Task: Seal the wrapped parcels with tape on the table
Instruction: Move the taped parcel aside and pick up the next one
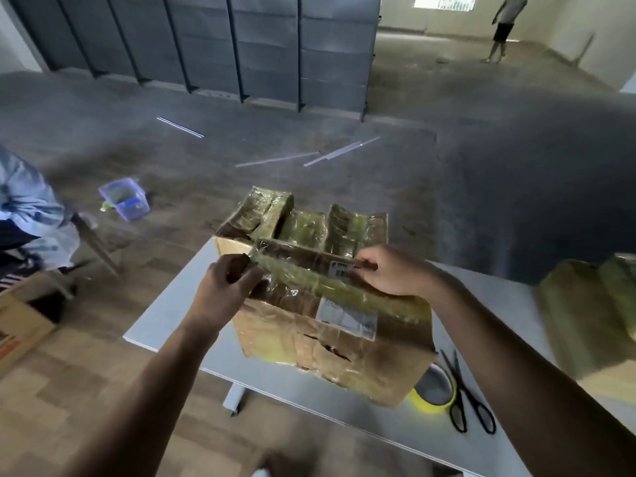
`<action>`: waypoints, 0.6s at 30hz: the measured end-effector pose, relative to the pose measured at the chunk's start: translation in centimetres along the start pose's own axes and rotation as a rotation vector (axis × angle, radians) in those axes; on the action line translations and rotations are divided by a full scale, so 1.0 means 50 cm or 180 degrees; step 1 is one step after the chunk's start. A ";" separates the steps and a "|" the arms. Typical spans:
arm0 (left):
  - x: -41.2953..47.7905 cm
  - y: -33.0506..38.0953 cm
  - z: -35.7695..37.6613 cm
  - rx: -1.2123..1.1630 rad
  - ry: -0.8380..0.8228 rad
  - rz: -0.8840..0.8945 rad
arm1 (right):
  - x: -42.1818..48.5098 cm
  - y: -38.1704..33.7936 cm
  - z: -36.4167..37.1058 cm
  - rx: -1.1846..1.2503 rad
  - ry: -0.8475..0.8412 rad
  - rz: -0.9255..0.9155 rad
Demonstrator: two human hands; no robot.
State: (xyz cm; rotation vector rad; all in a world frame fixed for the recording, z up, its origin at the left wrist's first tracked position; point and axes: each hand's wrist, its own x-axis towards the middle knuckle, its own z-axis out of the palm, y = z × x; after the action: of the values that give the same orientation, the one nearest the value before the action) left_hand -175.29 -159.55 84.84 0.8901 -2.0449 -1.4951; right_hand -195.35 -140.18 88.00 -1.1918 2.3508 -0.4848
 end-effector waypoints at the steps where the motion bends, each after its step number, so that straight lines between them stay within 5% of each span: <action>1: 0.006 -0.018 -0.007 0.0162 -0.0107 0.0030 | 0.011 -0.003 0.016 -0.0040 -0.0034 0.0059; 12: 0.094 -0.141 0.000 0.1232 -0.0976 0.0477 | 0.085 0.009 0.127 -0.0335 0.0127 0.0591; 15: 0.101 -0.108 0.011 0.2345 -0.0710 0.1550 | 0.090 0.024 0.138 -0.0472 0.0324 0.0474; 18: 0.087 -0.070 0.045 0.2314 -0.1303 0.2266 | 0.088 0.035 0.152 -0.0333 0.0703 0.0123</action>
State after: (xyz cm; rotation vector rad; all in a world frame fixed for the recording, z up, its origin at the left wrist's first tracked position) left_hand -179.02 -161.94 80.74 -0.0081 -2.8443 -0.5632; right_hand -194.68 -143.59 79.73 -1.1898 2.6105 -0.5086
